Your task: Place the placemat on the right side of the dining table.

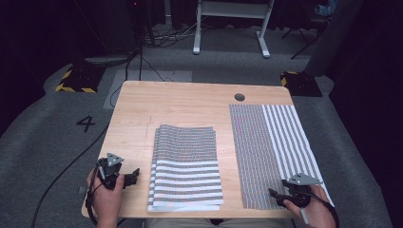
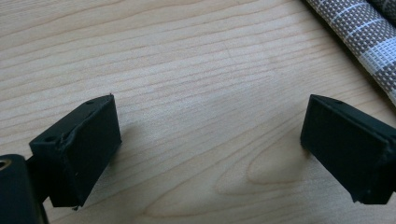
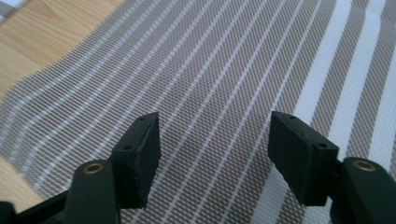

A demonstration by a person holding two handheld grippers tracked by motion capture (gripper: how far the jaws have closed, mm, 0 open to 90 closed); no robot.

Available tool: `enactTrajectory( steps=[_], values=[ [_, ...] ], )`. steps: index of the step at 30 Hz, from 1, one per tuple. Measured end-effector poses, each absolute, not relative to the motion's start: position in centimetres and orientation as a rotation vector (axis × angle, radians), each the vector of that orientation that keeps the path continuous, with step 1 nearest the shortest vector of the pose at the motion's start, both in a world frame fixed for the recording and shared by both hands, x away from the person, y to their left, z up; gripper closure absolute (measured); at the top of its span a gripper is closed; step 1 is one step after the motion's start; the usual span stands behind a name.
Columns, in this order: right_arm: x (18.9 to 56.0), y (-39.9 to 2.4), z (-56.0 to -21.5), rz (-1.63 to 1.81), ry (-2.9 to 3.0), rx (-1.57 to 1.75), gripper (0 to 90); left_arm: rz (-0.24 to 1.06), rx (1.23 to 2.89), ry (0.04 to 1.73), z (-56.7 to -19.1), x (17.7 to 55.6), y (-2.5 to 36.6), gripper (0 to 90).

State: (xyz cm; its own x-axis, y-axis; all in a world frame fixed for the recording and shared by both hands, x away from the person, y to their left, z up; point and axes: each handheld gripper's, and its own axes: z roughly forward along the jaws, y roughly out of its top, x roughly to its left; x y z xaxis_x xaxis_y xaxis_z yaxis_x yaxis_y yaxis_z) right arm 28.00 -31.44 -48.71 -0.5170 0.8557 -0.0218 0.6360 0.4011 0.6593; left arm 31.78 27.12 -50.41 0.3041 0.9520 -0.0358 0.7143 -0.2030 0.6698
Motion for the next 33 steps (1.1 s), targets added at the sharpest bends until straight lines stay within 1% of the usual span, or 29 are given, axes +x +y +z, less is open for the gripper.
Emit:
enactTrajectory(
  steps=[1,2,6,33],
  values=[
    [28.0,-31.4,-48.7,0.852,2.306,1.289,34.1,0.526,1.99,1.475,-50.4,31.8,27.1,5.2],
    [28.0,-31.4,-49.0,0.847,2.303,1.312,31.9,0.529,1.988,1.476,-50.4,31.8,27.1,5.2],
    [28.3,-31.4,-49.1,0.864,2.257,1.361,32.1,0.529,1.988,1.475,-50.4,31.8,27.1,5.2],
    [31.4,-30.5,-49.2,0.86,2.216,1.382,32.0,0.529,1.992,1.471,-50.4,31.8,27.1,5.2]
  ],
)
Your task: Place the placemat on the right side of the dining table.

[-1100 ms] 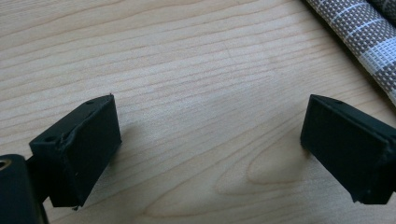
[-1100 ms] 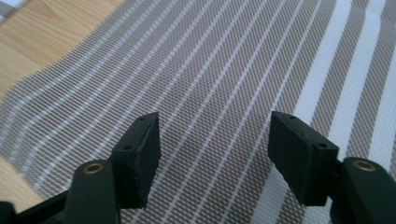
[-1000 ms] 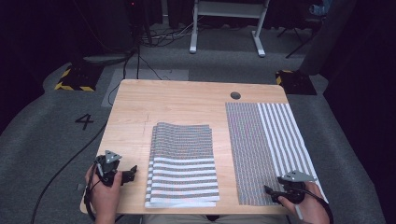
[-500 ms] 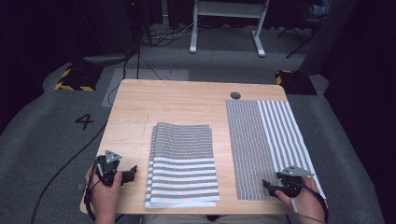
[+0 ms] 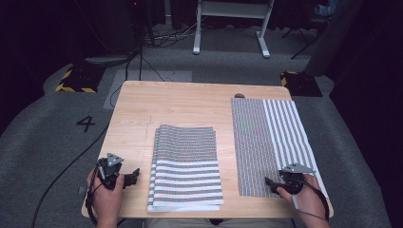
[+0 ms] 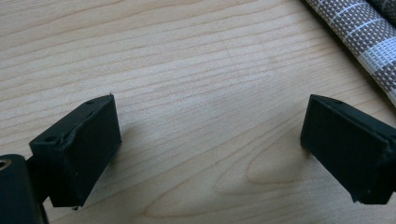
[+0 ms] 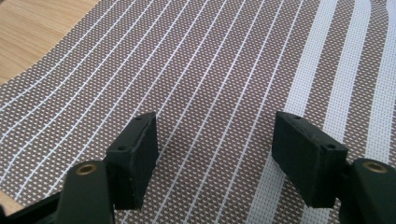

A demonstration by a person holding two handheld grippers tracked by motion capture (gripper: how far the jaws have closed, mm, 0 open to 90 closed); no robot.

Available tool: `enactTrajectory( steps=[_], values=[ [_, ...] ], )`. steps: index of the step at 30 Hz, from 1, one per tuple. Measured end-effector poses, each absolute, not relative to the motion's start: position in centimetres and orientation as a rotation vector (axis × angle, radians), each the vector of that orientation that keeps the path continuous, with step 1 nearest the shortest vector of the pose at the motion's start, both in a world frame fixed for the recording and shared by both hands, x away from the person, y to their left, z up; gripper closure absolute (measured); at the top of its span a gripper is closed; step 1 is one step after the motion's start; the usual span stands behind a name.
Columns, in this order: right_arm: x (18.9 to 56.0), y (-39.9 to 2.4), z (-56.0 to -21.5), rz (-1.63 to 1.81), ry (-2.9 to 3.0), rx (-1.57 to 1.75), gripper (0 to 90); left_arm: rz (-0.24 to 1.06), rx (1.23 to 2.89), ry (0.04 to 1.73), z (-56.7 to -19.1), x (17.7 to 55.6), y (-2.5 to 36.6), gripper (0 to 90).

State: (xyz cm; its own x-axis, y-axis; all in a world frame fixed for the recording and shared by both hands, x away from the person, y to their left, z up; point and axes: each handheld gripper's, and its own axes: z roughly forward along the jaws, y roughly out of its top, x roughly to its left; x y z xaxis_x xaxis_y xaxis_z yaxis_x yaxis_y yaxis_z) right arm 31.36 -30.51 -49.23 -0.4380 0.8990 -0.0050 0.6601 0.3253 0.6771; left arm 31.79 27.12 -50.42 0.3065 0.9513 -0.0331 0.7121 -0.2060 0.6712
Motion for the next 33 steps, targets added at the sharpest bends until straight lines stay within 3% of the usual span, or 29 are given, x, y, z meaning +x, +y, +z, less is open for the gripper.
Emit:
enactTrajectory(
  steps=[33],
  values=[
    [31.8,-29.6,-49.1,0.936,2.22,1.307,33.6,0.52,1.994,1.471,-50.4,31.8,27.1,4.9]
  ],
)
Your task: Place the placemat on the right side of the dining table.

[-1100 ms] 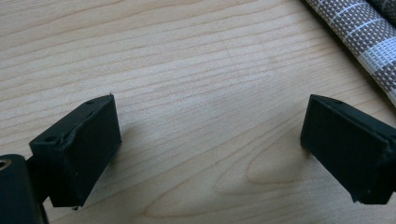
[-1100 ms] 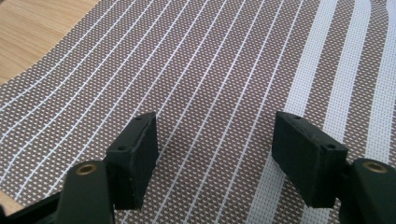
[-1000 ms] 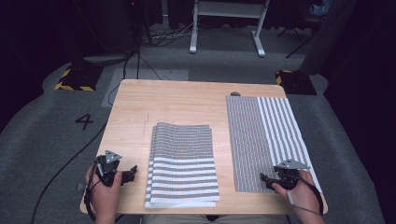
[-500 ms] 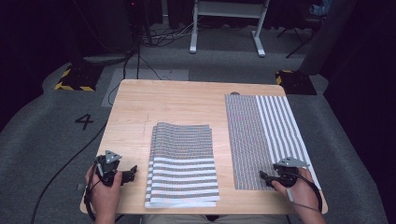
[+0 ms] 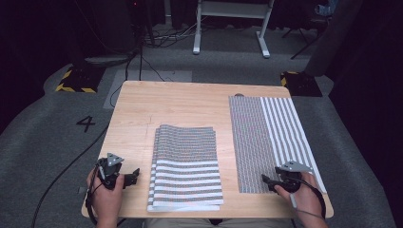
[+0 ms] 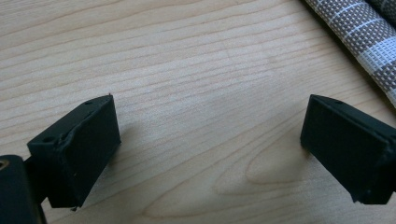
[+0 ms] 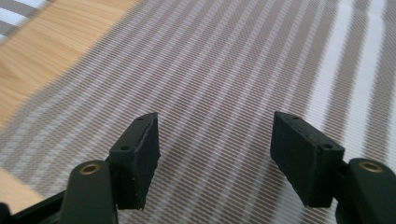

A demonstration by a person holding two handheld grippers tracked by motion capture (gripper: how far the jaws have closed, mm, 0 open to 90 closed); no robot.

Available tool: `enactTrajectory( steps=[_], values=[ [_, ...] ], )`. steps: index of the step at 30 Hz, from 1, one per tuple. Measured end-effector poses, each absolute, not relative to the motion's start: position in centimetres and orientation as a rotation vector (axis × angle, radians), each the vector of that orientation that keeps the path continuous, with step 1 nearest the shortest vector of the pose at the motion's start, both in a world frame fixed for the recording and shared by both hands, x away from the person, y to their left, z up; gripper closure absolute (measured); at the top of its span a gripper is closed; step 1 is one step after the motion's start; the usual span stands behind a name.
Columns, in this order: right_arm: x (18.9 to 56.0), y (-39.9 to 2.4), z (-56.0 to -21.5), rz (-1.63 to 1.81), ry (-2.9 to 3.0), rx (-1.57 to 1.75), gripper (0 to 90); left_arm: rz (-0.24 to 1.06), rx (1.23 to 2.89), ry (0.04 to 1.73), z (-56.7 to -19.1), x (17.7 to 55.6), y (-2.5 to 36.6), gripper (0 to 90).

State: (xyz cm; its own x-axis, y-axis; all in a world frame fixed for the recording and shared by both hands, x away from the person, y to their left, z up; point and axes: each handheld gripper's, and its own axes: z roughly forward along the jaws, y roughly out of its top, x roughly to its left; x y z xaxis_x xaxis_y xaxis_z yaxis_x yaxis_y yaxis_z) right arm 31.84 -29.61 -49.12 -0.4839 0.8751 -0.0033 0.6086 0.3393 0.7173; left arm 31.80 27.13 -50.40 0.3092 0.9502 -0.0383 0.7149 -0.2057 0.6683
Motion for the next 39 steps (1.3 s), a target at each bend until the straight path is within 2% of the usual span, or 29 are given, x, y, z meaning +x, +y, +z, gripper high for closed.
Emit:
enactTrajectory(
  steps=[11,19,28,36,39],
  values=[
    [31.1,-26.5,-48.4,0.992,2.296,1.183,33.9,0.516,1.995,1.47,-50.4,31.8,27.1,4.9],
    [31.5,-23.2,-45.4,1.118,2.337,1.046,33.2,0.515,1.995,1.468,-50.4,31.8,27.1,4.8],
    [32.0,-17.6,-42.9,1.319,2.43,0.886,32.5,0.513,1.994,1.466,-50.4,31.8,27.2,4.7],
    [33.4,-13.2,-40.8,1.334,2.469,0.808,22.7,0.5,2.021,1.445,-50.4,32.1,27.2,0.9],
    [33.7,-12.3,-41.0,1.287,2.48,0.794,23.3,0.495,2.028,1.436,-50.5,32.2,27.2,0.3]
  ],
)
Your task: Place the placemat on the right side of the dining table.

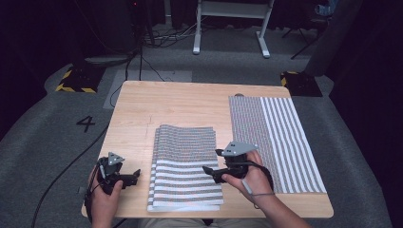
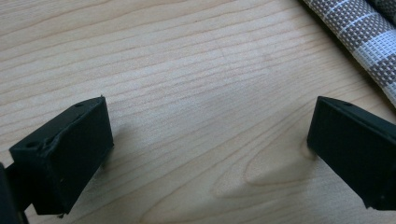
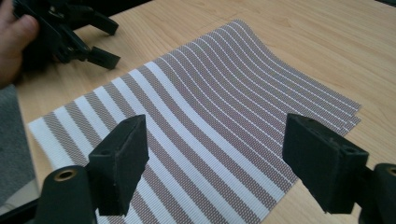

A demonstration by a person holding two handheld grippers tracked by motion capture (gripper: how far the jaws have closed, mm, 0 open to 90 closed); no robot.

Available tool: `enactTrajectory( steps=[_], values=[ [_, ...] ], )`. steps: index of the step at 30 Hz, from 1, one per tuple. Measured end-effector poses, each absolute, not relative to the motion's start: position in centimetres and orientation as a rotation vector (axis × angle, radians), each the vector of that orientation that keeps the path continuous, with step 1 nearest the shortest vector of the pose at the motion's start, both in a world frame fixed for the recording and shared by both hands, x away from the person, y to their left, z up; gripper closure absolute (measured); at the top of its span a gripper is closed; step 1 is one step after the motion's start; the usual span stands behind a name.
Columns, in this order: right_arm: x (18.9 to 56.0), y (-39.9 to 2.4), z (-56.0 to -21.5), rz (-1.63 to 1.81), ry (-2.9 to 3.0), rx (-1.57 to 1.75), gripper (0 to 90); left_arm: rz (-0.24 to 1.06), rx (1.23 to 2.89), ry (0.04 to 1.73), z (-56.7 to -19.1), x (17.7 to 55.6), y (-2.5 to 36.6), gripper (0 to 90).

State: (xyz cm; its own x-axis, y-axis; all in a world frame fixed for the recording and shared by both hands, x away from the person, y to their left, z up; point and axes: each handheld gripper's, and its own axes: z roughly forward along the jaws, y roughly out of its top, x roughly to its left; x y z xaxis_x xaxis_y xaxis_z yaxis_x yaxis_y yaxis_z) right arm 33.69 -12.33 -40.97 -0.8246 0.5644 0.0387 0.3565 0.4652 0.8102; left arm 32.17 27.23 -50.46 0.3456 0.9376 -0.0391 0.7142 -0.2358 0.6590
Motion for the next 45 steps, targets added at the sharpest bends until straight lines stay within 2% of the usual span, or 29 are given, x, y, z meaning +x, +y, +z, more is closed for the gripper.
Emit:
enactTrajectory(
  steps=[3,11,17,29,33,45],
  values=[
    [34.1,-11.1,-41.7,1.25,2.493,0.801,20.9,0.486,2.026,1.432,-50.5,32.2,27.2,0.1],
    [34.1,-7.9,-44.3,1.118,2.569,0.764,22.8,0.489,2.026,1.432,-50.5,32.2,27.2,0.1],
    [33.4,-5.6,-46.3,1.189,2.599,0.765,23.6,0.49,2.026,1.432,-50.5,32.2,27.2,0.1],
    [32.5,-4.8,-49.3,1.17,2.597,0.71,24.6,0.492,2.032,1.43,-50.5,32.4,27.3,0.1],
    [32.3,-5.0,-50.3,1.176,2.588,0.692,21.0,0.497,2.034,1.431,-50.5,32.4,27.2,0.1],
    [32.3,-5.0,-50.4,1.18,2.59,0.686,19.5,0.49,2.029,1.427,-50.5,32.5,27.2,0.1]
  ],
)
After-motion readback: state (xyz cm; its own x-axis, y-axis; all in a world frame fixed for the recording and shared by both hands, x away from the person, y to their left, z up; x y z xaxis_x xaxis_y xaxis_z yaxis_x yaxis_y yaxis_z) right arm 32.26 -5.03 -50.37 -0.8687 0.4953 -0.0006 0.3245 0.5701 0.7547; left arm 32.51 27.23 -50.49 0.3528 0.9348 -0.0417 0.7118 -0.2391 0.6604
